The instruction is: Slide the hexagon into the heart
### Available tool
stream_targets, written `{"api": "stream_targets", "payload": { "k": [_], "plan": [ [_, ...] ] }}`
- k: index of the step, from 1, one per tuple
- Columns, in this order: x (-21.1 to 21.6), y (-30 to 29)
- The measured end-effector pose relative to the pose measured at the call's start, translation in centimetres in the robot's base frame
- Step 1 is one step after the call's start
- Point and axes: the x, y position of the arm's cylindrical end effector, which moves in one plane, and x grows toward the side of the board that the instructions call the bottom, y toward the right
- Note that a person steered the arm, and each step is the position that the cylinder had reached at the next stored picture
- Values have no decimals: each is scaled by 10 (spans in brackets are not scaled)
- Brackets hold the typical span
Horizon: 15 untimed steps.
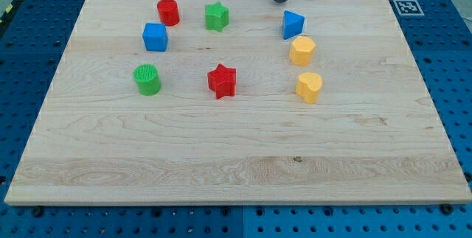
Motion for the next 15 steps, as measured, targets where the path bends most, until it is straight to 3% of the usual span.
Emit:
{"api": "stream_targets", "payload": {
  "k": [3,5,6,9,13,14,15],
  "plan": [
    [37,5],
    [54,44],
    [82,45],
    [100,22],
    [219,37],
    [213,32],
    [167,16]
  ]
}}
